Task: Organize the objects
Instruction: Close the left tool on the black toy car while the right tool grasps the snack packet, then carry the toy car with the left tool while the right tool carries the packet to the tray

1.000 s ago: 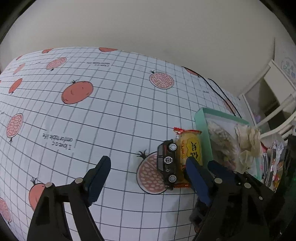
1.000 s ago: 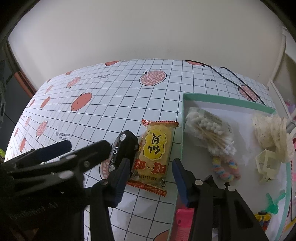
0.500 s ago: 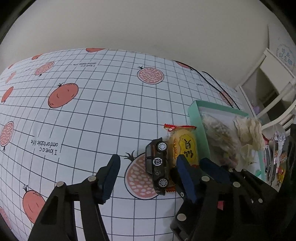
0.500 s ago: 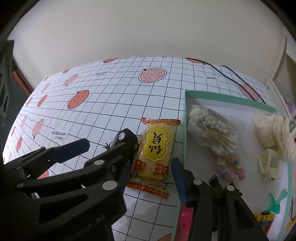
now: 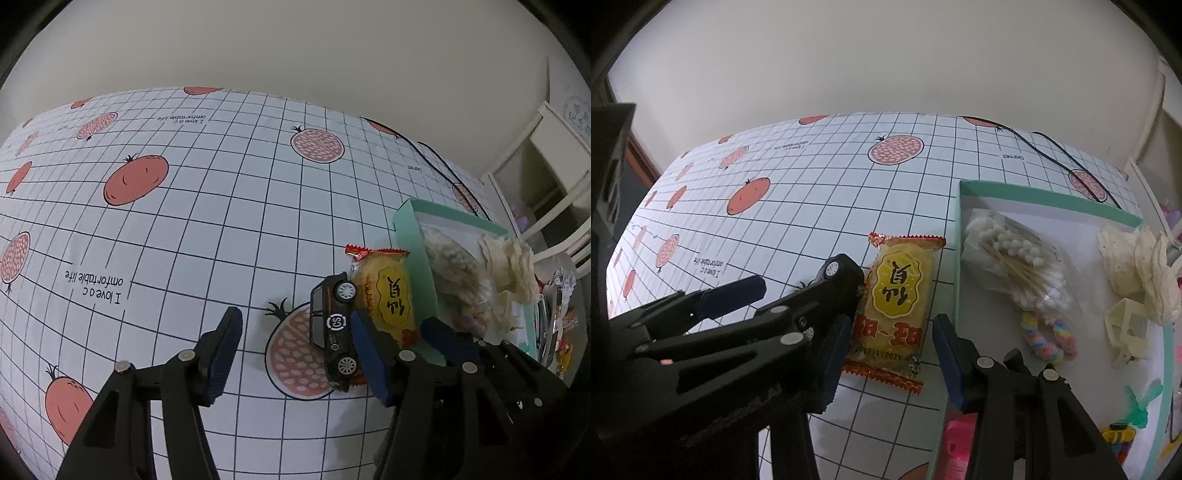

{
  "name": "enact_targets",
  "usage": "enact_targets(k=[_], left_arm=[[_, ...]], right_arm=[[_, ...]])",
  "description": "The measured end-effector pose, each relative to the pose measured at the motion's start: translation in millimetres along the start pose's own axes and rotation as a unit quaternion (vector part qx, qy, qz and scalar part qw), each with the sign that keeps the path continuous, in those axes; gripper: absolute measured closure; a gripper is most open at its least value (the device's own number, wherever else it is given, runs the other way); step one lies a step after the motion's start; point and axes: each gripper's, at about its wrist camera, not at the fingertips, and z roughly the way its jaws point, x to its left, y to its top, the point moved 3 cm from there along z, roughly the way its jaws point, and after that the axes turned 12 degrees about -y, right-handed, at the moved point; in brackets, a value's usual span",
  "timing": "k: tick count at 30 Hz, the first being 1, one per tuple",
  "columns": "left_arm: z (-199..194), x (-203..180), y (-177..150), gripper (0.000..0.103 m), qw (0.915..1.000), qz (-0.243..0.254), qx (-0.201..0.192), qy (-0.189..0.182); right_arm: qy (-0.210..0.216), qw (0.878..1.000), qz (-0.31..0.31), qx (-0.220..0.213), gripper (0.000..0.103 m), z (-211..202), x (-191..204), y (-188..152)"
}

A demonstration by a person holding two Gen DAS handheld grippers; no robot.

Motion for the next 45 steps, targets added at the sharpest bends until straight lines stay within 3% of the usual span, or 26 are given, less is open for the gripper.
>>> enact_targets(k=[8, 13, 23, 26, 32, 45], left_arm=[[5, -9, 1, 0.058, 0.9998, 0.015, -0.001, -0.011], [3, -17, 1, 0.082, 0.9995, 0.029, -0.007, -0.005], [6, -19, 1, 0.08, 0.9992, 0.037, -0.005, -0.016], [7, -17, -1, 0.079, 0.999, 0.023, -0.007, -0.038], [5, -12, -1, 0.078, 0.9989, 0.01, -0.003, -0.046], [-10, 22, 3, 0.079, 0.9993, -0.035, -0.005, -0.01]], right_arm=[[-0.002, 1.0, -0.002, 0.0, 0.054, 0, 0, 0], [-0.008, 1.0, 0.001, -0.001, 0.053, 0, 2, 0], [-0.009, 1.0, 0.003, 0.0, 0.053, 1, 1, 1], [-0.011, 1.0, 0.0, -0.001, 0.054, 1, 2, 1], [-0.014, 1.0, -0.001, -0.001, 0.054, 1, 2, 1], [-0.034, 0.999, 0.033, 0.006, 0.052, 5, 3, 6]])
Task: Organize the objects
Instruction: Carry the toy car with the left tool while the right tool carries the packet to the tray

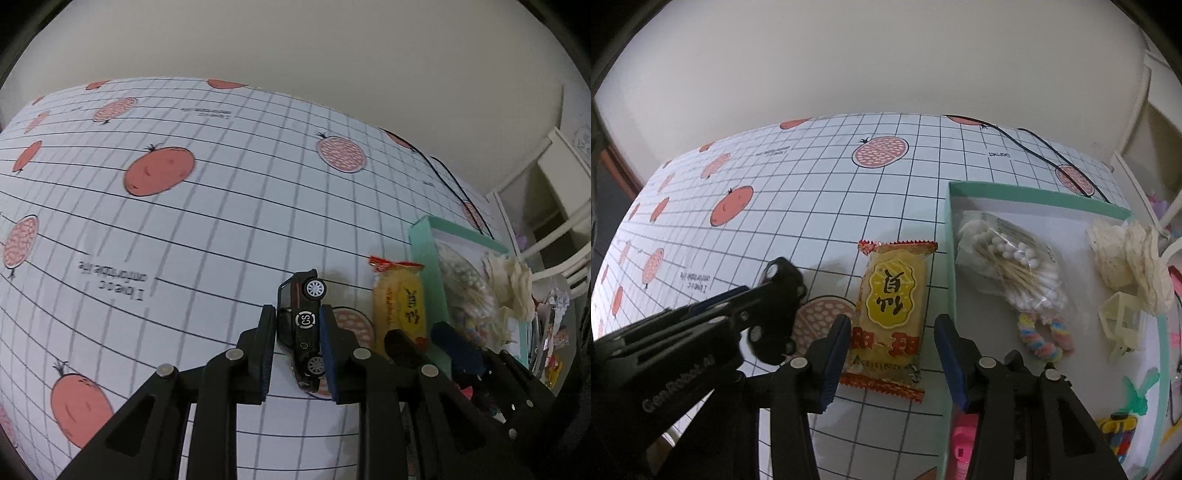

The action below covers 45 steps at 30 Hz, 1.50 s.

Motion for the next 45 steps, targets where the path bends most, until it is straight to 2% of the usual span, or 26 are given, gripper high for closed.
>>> enact_targets(k=[5, 9, 12, 20, 23, 24, 25, 32, 39, 45], left_arm=[[-10, 10, 4, 0.079, 0.9999, -0.002, -0.005, 0.014], [-17, 13, 5, 0.079, 0.9999, -0.003, -0.01, 0.013], [-18, 14, 6, 0.079, 0.9998, -0.003, -0.012, 0.012], [-16, 17, 5, 0.079, 0.9999, -0.01, -0.008, 0.008], [-16, 19, 5, 0.079, 0.9999, -0.012, -0.007, 0.008], [-17, 19, 5, 0.079, 0.9999, -0.012, -0.008, 0.008], [-17, 20, 5, 0.079, 0.9998, -0.013, -0.008, 0.008], [-17, 20, 5, 0.079, 0.9998, -0.013, -0.006, 0.011], [-26, 13, 8, 0.079, 0.9998, -0.014, -0.016, 0.007], [-44, -9, 6, 0.079, 0.9996, 0.001, -0.027, -0.003]], right_arm=[[-0.01, 1.0, 0.006, 0.002, 0.05, 2, 5, 2], [-0.016, 1.0, 0.004, 0.006, 0.046, 6, 13, 4], [-0.014, 0.999, 0.018, 0.027, 0.046, 17, 15, 2], [-0.023, 0.999, 0.021, 0.023, 0.046, 20, 18, 2], [-0.028, 0.999, 0.019, 0.023, 0.051, 19, 19, 2], [-0.033, 0.999, 0.017, 0.022, 0.058, 19, 19, 2], [-0.034, 0.999, 0.017, 0.022, 0.061, 19, 19, 3], [-0.027, 0.999, 0.014, 0.023, 0.063, 17, 19, 2], [-0.013, 1.0, 0.014, -0.002, 0.063, -5, 15, 8], [-0.014, 1.0, 0.017, -0.019, 0.063, -36, -1, 8]])
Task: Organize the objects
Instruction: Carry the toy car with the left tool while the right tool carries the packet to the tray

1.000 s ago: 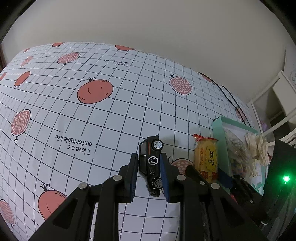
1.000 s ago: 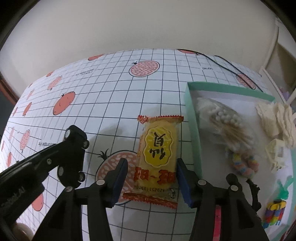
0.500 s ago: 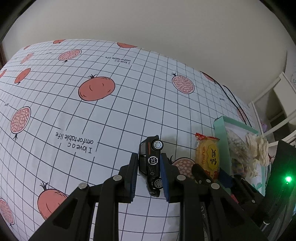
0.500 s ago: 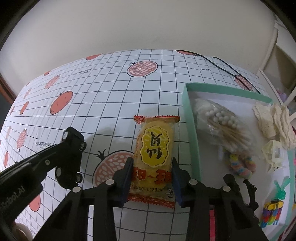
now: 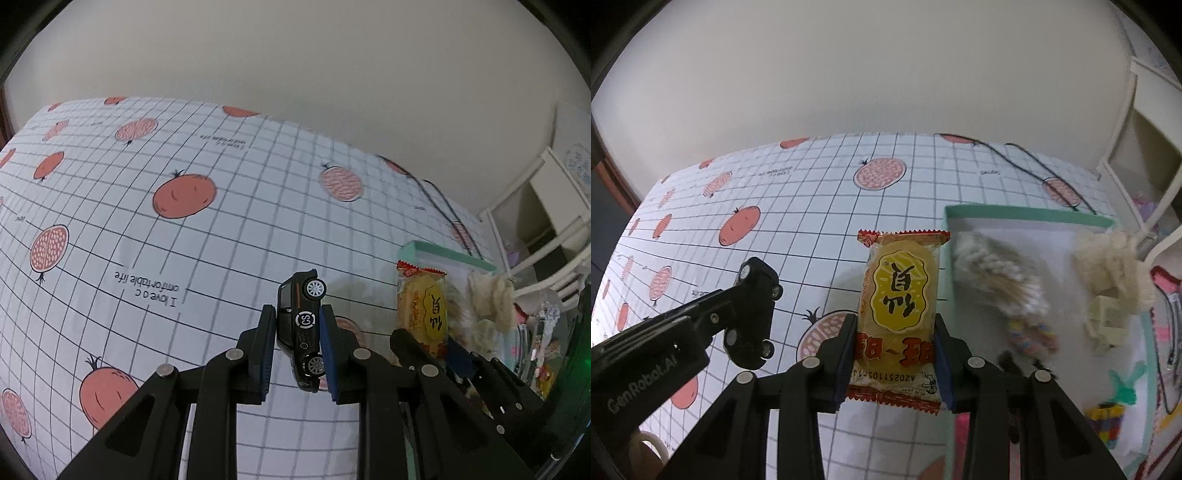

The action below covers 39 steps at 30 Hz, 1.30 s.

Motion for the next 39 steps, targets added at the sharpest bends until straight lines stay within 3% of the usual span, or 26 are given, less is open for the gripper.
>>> enact_targets(k=[8, 17, 28, 39], left_arm=[[-22, -42, -15, 0.079, 0.9992, 0.036, -0.003, -0.014], [-38, -91, -55, 0.079, 0.9957, 0.088, 0.002, -0.028], [-20, -138, -98, 0.078, 0.9902, 0.127, 0.029, -0.051], [8, -167, -126, 0.078, 0.9839, 0.163, 0.056, -0.047]], right_arm=[[-0.019, 1.0, 0.003, -0.019, 0.063, -39, -34, -4], [-0.039, 0.999, 0.026, -0.015, 0.063, -69, -82, -37], [-0.063, 0.996, 0.059, 0.013, 0.063, -67, -147, -71], [-0.078, 0.992, 0.089, 0.041, 0.063, -47, -191, -91]])
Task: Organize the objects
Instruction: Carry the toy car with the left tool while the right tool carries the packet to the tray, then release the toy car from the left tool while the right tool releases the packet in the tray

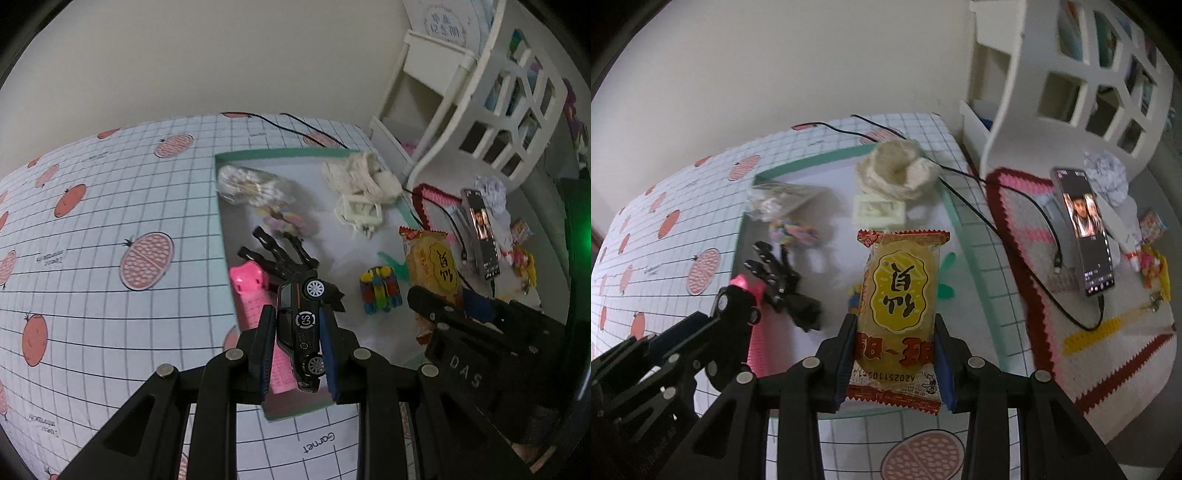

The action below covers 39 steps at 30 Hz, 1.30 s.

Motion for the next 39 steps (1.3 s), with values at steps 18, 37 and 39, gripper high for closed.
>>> enact_targets(k=[18, 37, 39], left_arm=[[26, -7, -9, 0.078, 0.9996, 0.006, 0.026, 0.011], [18, -1, -9, 0.069, 0.9995, 0.005, 0.024, 0.019], [14, 0, -8, 0.06, 0.9996, 0.005, 0.018, 0.019]], right_arm=[[-0.019, 0.999, 0.006, 0.039, 0.063, 34, -12, -11], [-0.011, 0.999, 0.0, 0.047, 0.059, 39, -12, -17], [-0.005, 0.999, 0.004, 0.044, 0.053, 37, -12, -16]])
